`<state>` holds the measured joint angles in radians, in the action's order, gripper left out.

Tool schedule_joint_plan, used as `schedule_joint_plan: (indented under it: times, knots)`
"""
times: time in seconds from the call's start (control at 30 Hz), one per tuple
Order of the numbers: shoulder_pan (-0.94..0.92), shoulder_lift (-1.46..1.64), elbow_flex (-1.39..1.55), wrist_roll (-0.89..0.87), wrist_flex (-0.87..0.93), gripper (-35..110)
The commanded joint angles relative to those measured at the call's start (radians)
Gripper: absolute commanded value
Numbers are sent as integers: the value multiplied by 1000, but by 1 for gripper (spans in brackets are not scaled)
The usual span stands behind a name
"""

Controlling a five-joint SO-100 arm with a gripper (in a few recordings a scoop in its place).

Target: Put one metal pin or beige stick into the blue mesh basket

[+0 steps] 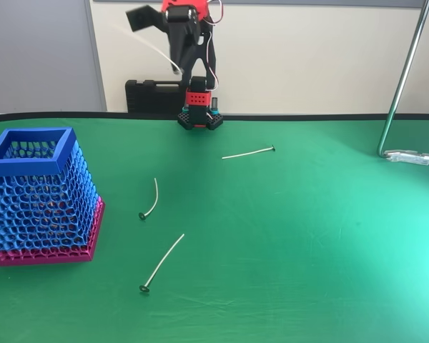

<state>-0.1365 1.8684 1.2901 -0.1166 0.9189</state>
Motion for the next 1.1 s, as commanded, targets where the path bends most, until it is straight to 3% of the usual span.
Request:
schedule_joint_plan:
  times: [0.0,0.53,1.07]
  knots:
    - [-54,-35,-72,74,-75,1]
    - [-236,-290,-101,393,-420,1]
    - [-413,-597,-397,472,-454,0]
